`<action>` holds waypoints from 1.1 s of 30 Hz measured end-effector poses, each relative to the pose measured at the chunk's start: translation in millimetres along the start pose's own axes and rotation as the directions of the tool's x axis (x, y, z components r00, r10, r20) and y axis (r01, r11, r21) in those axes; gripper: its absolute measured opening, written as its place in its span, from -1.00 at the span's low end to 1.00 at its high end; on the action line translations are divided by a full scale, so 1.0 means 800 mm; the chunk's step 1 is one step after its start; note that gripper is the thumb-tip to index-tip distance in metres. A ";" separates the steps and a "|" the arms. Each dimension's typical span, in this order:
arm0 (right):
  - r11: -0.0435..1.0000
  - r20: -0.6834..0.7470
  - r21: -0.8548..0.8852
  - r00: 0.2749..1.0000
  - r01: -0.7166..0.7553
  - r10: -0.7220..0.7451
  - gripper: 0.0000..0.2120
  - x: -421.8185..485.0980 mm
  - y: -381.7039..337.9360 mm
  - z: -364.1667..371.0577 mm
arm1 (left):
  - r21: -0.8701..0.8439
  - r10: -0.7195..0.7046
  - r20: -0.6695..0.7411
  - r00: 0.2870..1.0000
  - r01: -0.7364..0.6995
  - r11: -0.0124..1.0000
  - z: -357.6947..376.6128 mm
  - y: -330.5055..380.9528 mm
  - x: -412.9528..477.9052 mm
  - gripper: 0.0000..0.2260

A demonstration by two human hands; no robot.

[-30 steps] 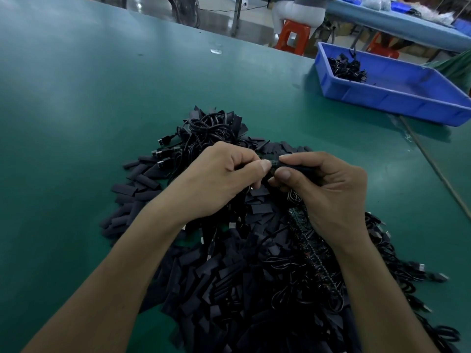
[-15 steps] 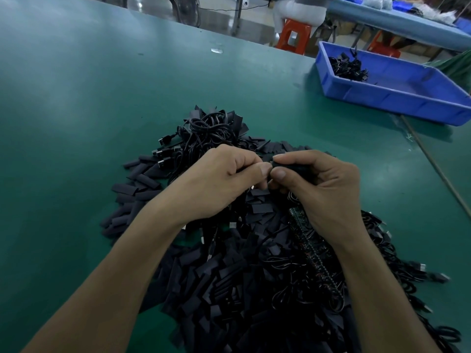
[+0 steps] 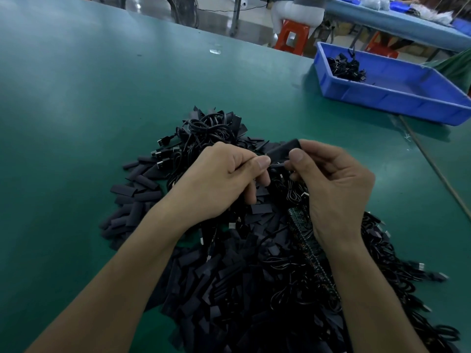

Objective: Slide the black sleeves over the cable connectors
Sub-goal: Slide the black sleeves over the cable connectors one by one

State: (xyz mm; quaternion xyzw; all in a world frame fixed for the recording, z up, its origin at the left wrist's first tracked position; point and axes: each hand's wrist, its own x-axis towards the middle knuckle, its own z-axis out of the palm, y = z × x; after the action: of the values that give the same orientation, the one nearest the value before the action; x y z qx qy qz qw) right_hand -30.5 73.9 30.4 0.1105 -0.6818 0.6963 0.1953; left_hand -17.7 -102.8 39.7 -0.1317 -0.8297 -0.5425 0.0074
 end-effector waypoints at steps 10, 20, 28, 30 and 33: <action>1.000 -0.016 0.005 1.000 -0.006 0.006 -0.70 -0.008 -0.003 0.017 | -0.003 0.029 -0.011 1.000 -0.029 1.000 0.004 -0.001 0.001 -0.70; 0.998 0.030 0.049 0.999 -0.033 0.032 -0.72 -0.013 -0.006 0.022 | 0.036 0.054 -0.062 0.997 -0.052 0.998 0.009 -0.002 0.000 -0.69; 0.994 0.022 0.059 0.996 -0.091 0.089 -0.80 0.001 -0.016 0.016 | 0.019 0.082 -0.140 0.987 -0.080 0.997 0.016 0.005 -0.003 -0.80; 0.976 -0.029 0.170 0.989 -0.139 0.146 -0.82 0.005 -0.018 0.014 | 0.017 0.083 -0.167 0.983 -0.081 0.997 0.014 0.006 -0.004 -0.90; 0.944 -0.070 0.283 0.977 -0.172 0.199 -0.85 0.008 -0.021 0.011 | 0.075 0.119 -0.184 0.976 -0.107 0.991 0.009 0.007 -0.007 -0.92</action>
State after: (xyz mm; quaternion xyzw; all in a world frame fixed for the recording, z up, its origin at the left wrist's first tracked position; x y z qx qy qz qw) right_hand -30.2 66.2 48.5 0.0376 -0.5753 0.8042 0.1446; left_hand -9.9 -95.2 40.8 -0.1266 -0.8334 -0.5243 0.1208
